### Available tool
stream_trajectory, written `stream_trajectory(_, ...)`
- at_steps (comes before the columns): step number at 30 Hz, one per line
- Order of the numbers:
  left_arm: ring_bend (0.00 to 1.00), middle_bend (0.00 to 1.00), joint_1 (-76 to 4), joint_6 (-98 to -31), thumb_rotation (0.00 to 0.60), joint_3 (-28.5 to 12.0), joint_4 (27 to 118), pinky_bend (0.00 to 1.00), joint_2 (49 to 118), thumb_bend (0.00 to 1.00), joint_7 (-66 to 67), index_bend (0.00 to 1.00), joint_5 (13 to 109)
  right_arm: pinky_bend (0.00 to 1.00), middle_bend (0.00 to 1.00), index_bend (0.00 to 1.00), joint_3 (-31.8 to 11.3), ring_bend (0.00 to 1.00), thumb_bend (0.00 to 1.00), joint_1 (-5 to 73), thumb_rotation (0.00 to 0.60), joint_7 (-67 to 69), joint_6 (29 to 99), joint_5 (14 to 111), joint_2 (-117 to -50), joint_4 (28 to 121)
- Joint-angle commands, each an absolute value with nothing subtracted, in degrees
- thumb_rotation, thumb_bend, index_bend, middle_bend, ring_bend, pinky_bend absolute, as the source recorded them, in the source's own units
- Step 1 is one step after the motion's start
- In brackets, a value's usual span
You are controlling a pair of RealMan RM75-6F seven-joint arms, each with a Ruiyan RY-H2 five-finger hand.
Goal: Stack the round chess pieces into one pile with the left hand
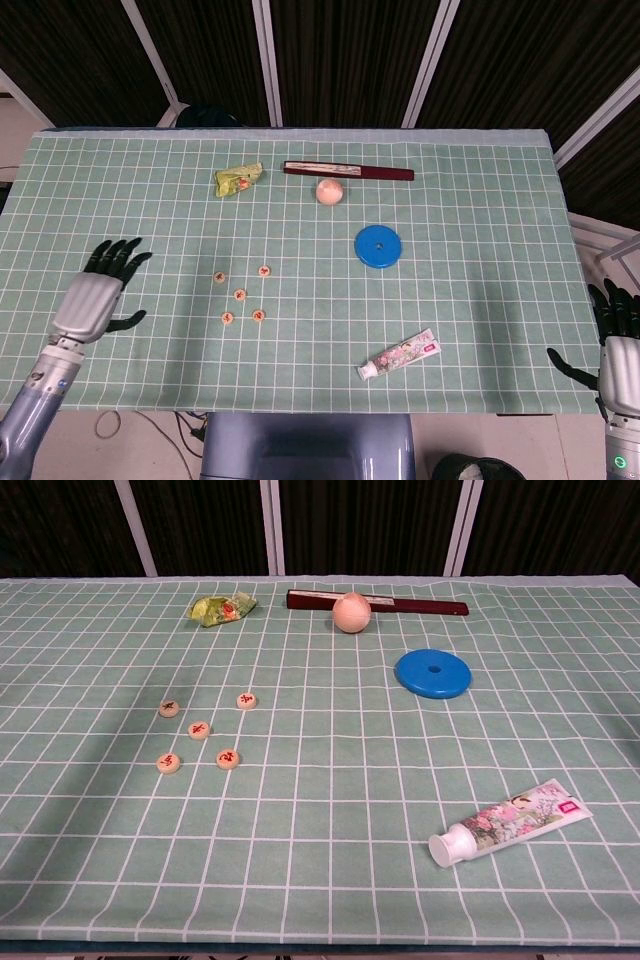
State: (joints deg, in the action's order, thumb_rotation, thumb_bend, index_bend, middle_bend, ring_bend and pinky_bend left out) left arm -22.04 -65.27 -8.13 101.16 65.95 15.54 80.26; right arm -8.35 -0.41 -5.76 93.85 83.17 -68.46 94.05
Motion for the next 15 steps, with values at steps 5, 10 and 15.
stream_trajectory(5,0.0,0.0,-33.1,-55.1,0.6,-11.2,103.3,0.0,73.6,0.18,28.9,0.19,70.1,0.0,0.01,0.09,-8.6,0.0,0.23,-0.4,0.6,-5.8,93.8,82.6,-68.5,94.1)
stream_trajectory(10,0.0,0.0,-37.0,-53.0,0.6,-10.6,99.8,0.0,80.0,0.18,33.7,0.21,65.3,0.0,0.01,0.09,-8.7,0.0,0.23,-0.5,0.6,-5.8,94.0,82.6,-68.5,94.1)
stream_trajectory(15,0.0,0.0,-39.5,-52.6,0.6,-9.7,96.2,0.0,85.5,0.18,36.3,0.25,63.0,0.0,0.01,0.09,-8.8,0.0,0.23,-0.4,0.6,-5.7,93.6,82.3,-68.4,94.0)
